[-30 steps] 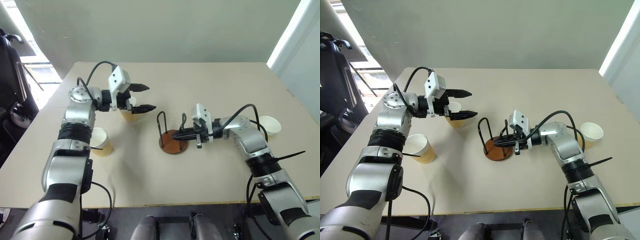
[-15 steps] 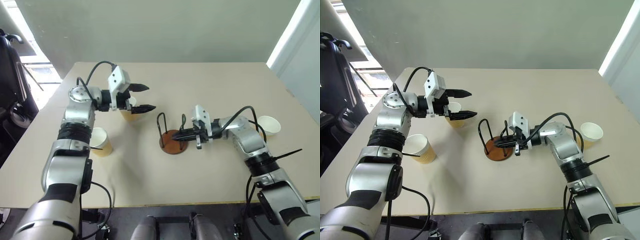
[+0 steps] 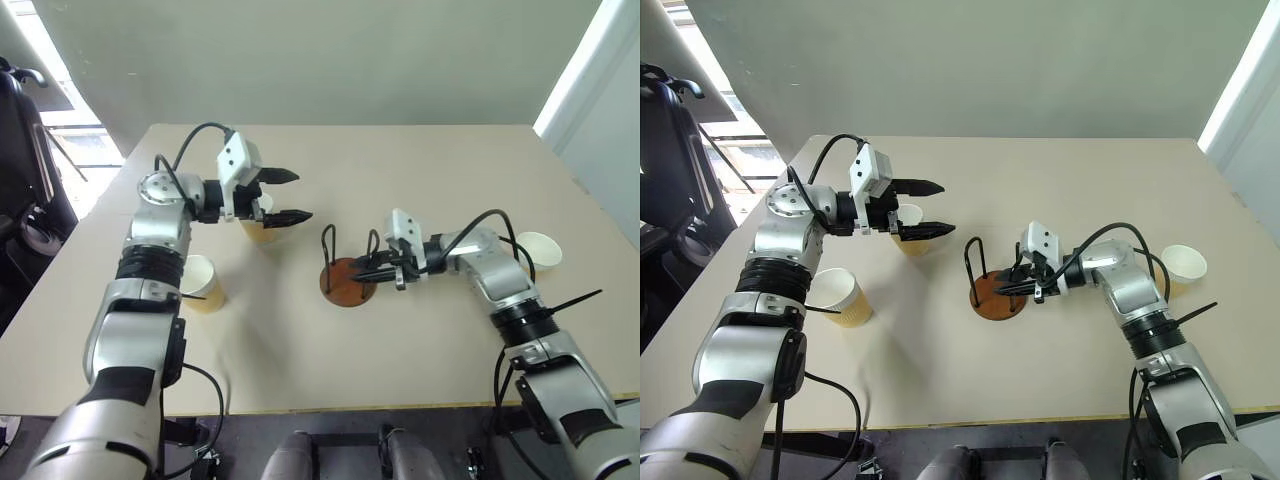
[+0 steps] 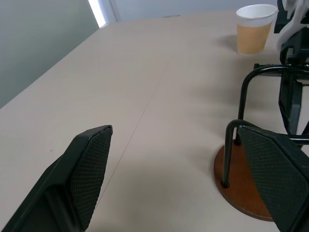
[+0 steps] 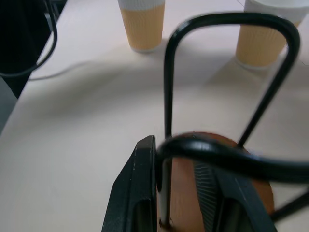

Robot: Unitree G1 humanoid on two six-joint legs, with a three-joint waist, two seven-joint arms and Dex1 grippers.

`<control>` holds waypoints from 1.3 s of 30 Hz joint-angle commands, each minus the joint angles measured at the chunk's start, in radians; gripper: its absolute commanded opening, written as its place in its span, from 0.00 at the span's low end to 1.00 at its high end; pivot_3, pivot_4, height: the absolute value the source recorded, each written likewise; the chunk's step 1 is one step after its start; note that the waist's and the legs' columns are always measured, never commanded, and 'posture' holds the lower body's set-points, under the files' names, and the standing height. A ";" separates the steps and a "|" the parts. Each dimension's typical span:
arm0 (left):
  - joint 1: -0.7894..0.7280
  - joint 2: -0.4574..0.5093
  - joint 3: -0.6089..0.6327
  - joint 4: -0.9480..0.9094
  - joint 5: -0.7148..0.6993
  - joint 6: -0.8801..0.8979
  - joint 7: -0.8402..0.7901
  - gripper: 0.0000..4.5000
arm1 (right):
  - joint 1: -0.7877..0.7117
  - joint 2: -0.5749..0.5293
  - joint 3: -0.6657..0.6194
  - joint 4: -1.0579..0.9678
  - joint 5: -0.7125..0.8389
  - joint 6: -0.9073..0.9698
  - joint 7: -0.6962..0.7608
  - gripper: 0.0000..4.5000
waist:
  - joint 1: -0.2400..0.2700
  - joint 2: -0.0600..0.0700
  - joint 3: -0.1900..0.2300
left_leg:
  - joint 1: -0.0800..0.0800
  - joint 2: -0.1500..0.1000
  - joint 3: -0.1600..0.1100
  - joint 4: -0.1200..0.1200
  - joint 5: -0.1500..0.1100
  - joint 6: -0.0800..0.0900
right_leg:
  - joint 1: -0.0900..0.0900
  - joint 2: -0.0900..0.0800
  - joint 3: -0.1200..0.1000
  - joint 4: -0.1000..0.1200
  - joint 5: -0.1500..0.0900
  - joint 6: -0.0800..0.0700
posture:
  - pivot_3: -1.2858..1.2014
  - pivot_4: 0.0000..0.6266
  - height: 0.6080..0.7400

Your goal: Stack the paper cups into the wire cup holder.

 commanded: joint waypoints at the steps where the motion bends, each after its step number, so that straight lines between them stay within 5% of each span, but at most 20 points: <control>1: -0.026 0.000 0.014 -0.038 -0.014 -0.001 -0.006 1.00 | -0.040 -0.016 -0.031 0.002 0.000 -0.020 0.004 0.23 | -0.001 0.000 0.000 | 0.000 0.000 0.000 0.000 0.000 0.000 | 0.000 0.000 0.000 0.000 0.000 0.000 | 0.52 0.24 1.00; 22: -0.040 0.002 0.013 -0.014 -0.004 -0.040 -0.019 1.00 | -0.057 -0.109 -0.051 -0.066 0.074 0.143 0.105 0.23 | -0.002 0.000 0.000 | 0.000 0.001 0.001 0.000 0.000 0.000 | 0.000 0.001 0.000 0.000 0.000 0.000 | 0.52 0.24 1.00; 28: -0.041 0.009 0.006 -0.004 0.007 -0.025 -0.019 1.00 | -0.079 -0.127 -0.056 -0.009 0.013 0.052 0.060 0.23 | -0.003 0.000 0.000 | 0.000 0.001 0.001 0.000 0.001 0.001 | 0.000 0.001 0.000 0.000 0.000 0.000 | 0.52 0.24 1.00; 39: -0.109 0.104 -0.057 0.095 0.130 -0.170 -0.031 1.00 | -0.140 -0.341 -0.120 -0.011 -0.019 -0.034 0.130 0.23 | -0.002 0.000 0.000 | 0.000 0.000 0.000 -0.001 0.000 0.001 | -0.001 0.000 0.000 0.000 0.000 0.000 | 0.52 0.24 1.00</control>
